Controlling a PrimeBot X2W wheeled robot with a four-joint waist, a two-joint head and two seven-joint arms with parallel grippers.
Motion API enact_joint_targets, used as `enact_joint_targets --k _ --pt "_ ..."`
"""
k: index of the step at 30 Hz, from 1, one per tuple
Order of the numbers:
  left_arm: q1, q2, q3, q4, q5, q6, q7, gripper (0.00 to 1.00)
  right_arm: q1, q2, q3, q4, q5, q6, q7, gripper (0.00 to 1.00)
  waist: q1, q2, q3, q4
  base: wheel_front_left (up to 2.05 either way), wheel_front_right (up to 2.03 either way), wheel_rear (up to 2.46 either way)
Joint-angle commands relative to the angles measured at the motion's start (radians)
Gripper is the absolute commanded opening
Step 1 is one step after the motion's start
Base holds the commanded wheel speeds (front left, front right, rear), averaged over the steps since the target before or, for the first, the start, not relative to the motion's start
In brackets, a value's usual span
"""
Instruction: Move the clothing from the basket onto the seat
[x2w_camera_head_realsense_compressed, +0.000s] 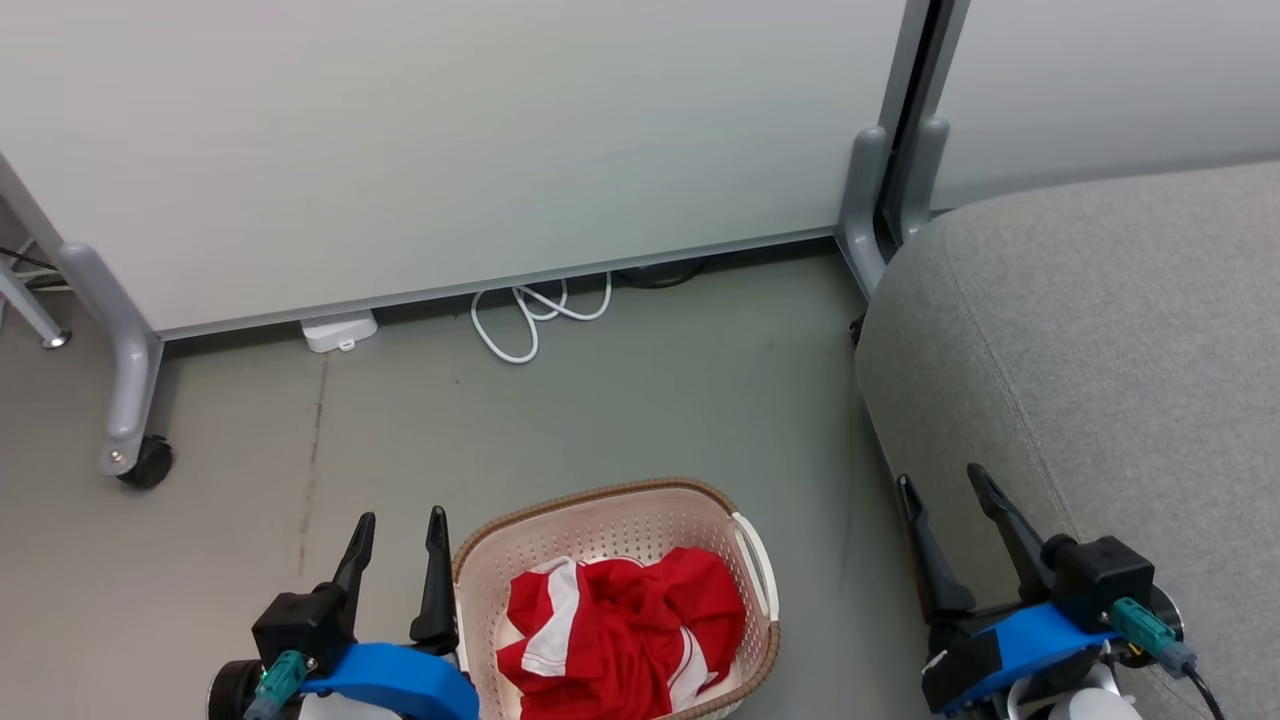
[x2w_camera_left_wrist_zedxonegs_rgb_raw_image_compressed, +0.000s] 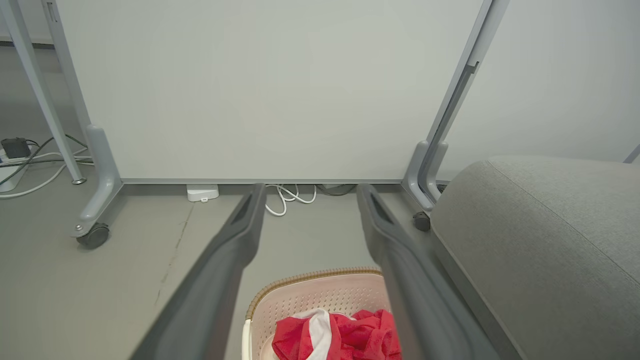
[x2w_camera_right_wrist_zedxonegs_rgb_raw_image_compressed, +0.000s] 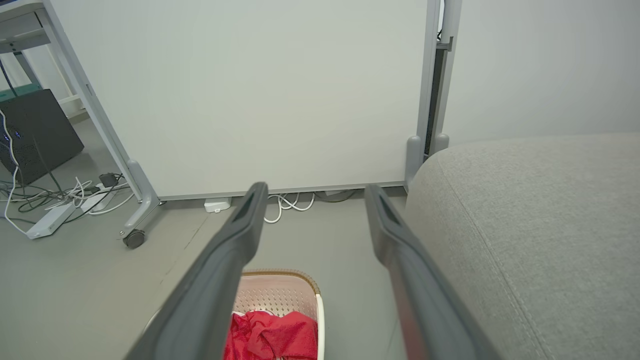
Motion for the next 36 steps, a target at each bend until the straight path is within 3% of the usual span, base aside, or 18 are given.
enact_joint_targets --k 1,12,22,32,36 --pt "-0.020 0.001 0.002 0.005 0.000 0.003 -0.004 1.00 -0.015 -0.004 0.004 -0.006 -0.004 0.000 -0.005 1.00 -0.0001 0.0000 0.027 -0.025 0.00 0.00 0.00" --pt "-0.182 0.004 -0.027 0.226 -0.007 -0.021 -0.003 1.00 -0.113 -0.003 0.039 -0.037 0.006 0.000 -0.022 1.00 -0.0001 0.0000 0.244 -0.145 0.00 0.00 0.00" --pt "-0.368 0.042 -0.026 0.472 -0.017 -0.035 0.009 1.00 -0.220 -0.003 0.098 -0.038 0.050 0.000 -0.049 1.00 -0.0001 0.0000 0.463 -0.264 0.00 0.00 0.00" --pt "-0.522 0.114 -0.025 0.648 -0.003 -0.014 0.014 1.00 -0.279 -0.002 0.139 -0.085 0.111 0.000 -0.053 1.00 -0.0001 0.0000 0.616 -0.363 0.00 0.00 0.00" --pt "-0.575 0.154 -0.029 0.696 0.014 0.024 0.016 1.00 -0.289 -0.002 0.158 -0.113 0.136 0.000 -0.053 1.00 -0.0001 0.0000 0.664 -0.391 0.00 0.00 0.00"
